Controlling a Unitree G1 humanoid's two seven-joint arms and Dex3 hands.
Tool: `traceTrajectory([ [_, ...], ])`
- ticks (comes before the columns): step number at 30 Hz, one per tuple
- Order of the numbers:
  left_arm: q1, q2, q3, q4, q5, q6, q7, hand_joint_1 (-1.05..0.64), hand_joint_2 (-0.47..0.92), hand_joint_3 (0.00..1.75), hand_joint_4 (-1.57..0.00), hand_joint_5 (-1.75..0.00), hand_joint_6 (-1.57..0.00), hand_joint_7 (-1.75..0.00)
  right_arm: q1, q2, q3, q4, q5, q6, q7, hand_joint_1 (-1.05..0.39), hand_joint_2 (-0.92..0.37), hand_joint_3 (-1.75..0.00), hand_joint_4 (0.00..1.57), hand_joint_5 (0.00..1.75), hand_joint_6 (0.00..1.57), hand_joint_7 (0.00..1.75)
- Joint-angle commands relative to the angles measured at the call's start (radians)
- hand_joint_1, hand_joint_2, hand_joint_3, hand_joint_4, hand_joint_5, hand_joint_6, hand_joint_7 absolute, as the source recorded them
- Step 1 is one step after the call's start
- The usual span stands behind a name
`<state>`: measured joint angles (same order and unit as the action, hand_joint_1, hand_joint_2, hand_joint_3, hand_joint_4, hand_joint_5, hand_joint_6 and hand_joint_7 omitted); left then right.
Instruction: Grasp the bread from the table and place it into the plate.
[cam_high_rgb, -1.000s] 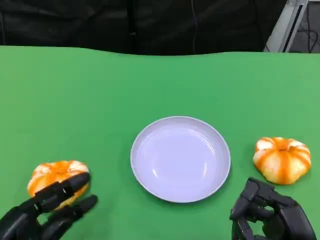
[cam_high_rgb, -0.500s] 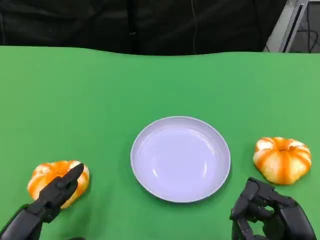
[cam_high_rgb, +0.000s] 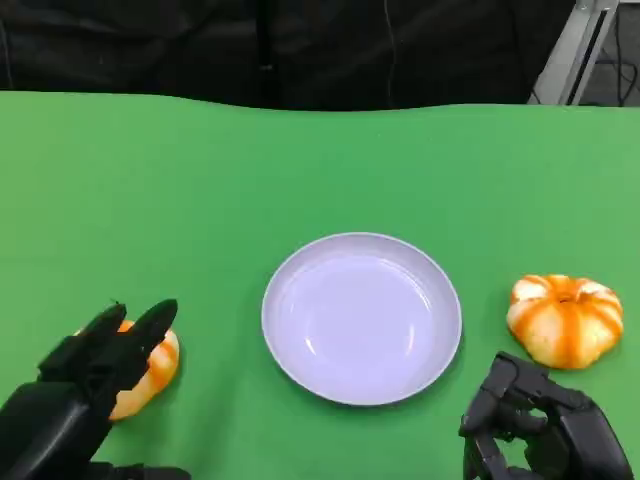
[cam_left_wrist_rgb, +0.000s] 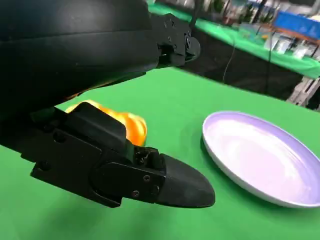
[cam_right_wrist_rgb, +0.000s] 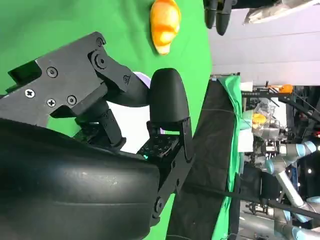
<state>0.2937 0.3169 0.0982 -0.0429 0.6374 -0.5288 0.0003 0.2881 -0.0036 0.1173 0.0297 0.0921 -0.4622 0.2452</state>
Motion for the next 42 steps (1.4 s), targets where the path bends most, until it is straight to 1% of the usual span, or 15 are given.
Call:
traceTrajectory([
  [1, 0.0, 0.034, -0.02, -0.001, 0.011, 0.005, 0.042, -1.03, 0.92, 0.17, 0.0, 0.0, -0.09, -0.02, 0.0, -0.01, -0.009, 0.003, -0.001, -0.003, -0.004, -0.12, -0.62, -1.11, 0.81, 1.75, 0.76, 1.54],
  [3, -0.032, 0.076, -0.032, -0.06, 0.182, 0.074, 0.072, -1.04, 0.92, 0.15, 0.0, 0.0, -0.09, -0.02, 0.006, -0.009, -0.007, -0.003, -0.004, -0.004, -0.007, -0.12, -0.62, -1.11, 0.81, 1.75, 0.76, 1.53],
  [5, -0.05, 0.097, -0.045, -0.089, 0.275, 0.121, 0.09, -1.05, 0.92, 0.15, 0.0, 0.0, -0.09, -0.02, 0.007, -0.009, -0.006, -0.004, -0.004, -0.006, -0.007, -0.12, -0.62, -1.11, 0.81, 1.75, 0.76, 1.53],
  [8, -0.053, 0.108, -0.066, -0.097, 0.297, 0.156, 0.106, -1.05, 0.92, 0.15, 0.0, 0.0, -0.09, -0.02, 0.006, -0.009, -0.007, -0.003, -0.002, -0.006, -0.007, -0.12, -0.62, -1.11, 0.81, 1.75, 0.76, 1.53],
  [11, -0.067, 0.126, -0.088, -0.095, 0.308, 0.194, 0.086, -1.05, 0.92, 0.15, 0.0, 0.0, -0.1, -0.02, 0.002, -0.009, -0.007, -0.003, -0.004, -0.003, -0.009, -0.12, -0.62, -1.11, 0.81, 1.75, 0.76, 1.53],
  [19, -0.081, 0.168, -0.133, -0.072, 0.297, 0.233, 0.095, -1.03, 0.92, 0.13, 0.0, 0.0, -0.12, -0.02, 0.003, -0.007, -0.004, -0.007, -0.006, 0.004, -0.014, -0.12, -0.61, -1.11, 0.81, 1.75, 0.76, 1.53],
  [23, -0.126, 0.189, -0.157, 0.011, 0.29, 0.241, 0.105, -1.03, 0.92, 0.13, 0.0, 0.0, -0.15, -0.03, 0.002, -0.006, -0.001, -0.006, -0.004, 0.002, -0.014, -0.13, -0.61, -1.12, 0.81, 1.75, 0.76, 1.53],
  [27, -0.167, 0.203, -0.181, 0.07, 0.283, 0.266, 0.088, -1.02, 0.92, 0.16, 0.0, 0.0, -0.15, -0.02, 0.001, -0.008, -0.001, -0.004, -0.007, -0.003, -0.016, -0.13, -0.61, -1.12, 0.81, 1.75, 0.76, 1.53],
  [32, -0.242, 0.213, -0.205, 0.171, 0.249, 0.287, 0.081, -1.01, 0.92, 0.15, -0.01, 0.0, -0.18, -0.03, 0.004, -0.009, 0.0, -0.007, -0.003, -0.003, -0.014, -0.12, -0.61, -1.12, 0.81, 1.75, 0.76, 1.53],
  [35, -0.305, 0.222, -0.228, 0.245, 0.24, 0.313, 0.061, -1.01, 0.92, 0.15, 0.0, 0.0, -0.16, -0.01, 0.008, -0.008, 0.001, -0.014, -0.005, 0.005, -0.017, -0.13, -0.61, -1.12, 0.82, 1.75, 0.76, 1.53],
  [37, -0.323, 0.226, -0.24, 0.266, 0.236, 0.322, 0.062, -1.0, 0.92, 0.15, 0.0, 0.0, -0.16, -0.01, 0.01, -0.008, 0.001, -0.015, -0.005, 0.007, -0.018, -0.13, -0.61, -1.12, 0.82, 1.75, 0.76, 1.53],
  [42, -0.413, 0.218, -0.278, 0.418, 0.202, 0.292, 0.105, -0.97, 0.92, 0.12, -0.01, 0.0, -0.2, -0.02, 0.007, -0.007, 0.003, -0.011, -0.01, 0.001, -0.022, -0.12, -0.6, -1.13, 0.81, 1.75, 0.76, 1.53],
])
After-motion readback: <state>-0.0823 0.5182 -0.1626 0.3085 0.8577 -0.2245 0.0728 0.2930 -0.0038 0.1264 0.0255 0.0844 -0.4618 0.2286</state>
